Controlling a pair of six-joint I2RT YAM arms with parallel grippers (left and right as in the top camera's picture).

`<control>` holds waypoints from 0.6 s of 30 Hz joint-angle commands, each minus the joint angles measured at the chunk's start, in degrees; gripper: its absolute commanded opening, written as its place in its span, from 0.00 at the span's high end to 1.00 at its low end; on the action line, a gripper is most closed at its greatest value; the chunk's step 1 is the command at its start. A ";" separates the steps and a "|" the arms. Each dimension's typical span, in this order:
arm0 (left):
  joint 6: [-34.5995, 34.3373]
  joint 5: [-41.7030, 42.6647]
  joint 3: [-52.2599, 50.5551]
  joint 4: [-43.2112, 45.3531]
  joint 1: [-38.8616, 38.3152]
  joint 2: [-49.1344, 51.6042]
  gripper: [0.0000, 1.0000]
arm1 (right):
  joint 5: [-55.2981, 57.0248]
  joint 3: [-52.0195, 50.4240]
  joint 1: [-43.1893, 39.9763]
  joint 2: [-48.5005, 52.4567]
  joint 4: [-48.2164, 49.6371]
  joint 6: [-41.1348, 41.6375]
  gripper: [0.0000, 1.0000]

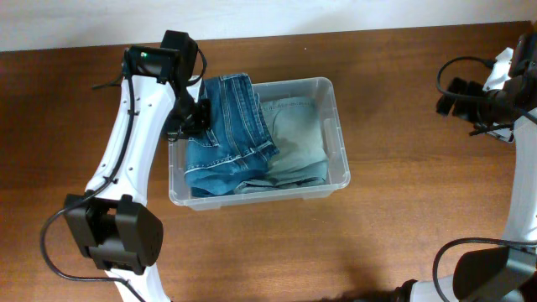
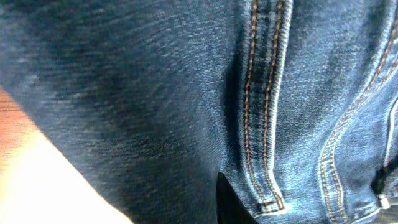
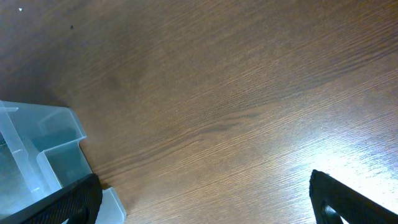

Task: Pack container
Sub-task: 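Lower the dark-blue jeans into the bin's left side with the left gripper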

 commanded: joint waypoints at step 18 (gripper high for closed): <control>0.83 -5.90 10.21 7.56 -0.22 -1.29 0.72 | 0.09 0.37 -0.15 -0.44 -0.04 -0.04 0.01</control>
